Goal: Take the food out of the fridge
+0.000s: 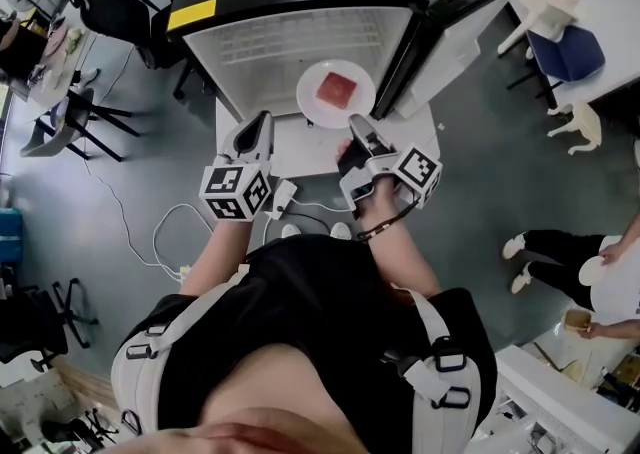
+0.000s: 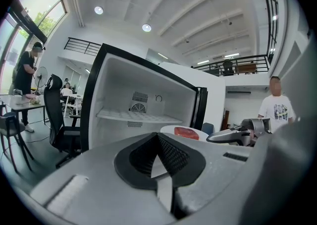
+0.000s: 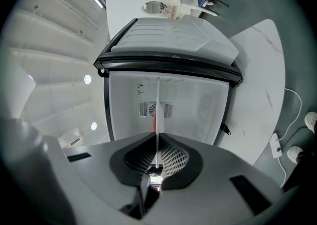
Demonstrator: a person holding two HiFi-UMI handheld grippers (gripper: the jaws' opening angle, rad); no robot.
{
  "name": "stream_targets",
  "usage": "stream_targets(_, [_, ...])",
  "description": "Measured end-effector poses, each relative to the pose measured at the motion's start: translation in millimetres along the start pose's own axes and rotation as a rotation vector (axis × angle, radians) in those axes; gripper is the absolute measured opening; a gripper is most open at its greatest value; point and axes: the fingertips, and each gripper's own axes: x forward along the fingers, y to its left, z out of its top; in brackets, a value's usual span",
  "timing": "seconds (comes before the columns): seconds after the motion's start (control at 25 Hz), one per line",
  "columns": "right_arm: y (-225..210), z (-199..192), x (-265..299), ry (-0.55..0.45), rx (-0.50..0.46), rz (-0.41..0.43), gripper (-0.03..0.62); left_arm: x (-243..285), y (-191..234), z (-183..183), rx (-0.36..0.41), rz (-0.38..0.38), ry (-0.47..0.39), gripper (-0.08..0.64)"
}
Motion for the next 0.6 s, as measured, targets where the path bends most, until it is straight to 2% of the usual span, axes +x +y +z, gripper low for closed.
stream_targets(0.6, [8, 0, -4, 0.010, -0.002, 0.039, 0.021, -3, -7, -4, 0.014, 0.005, 0.013, 0.003])
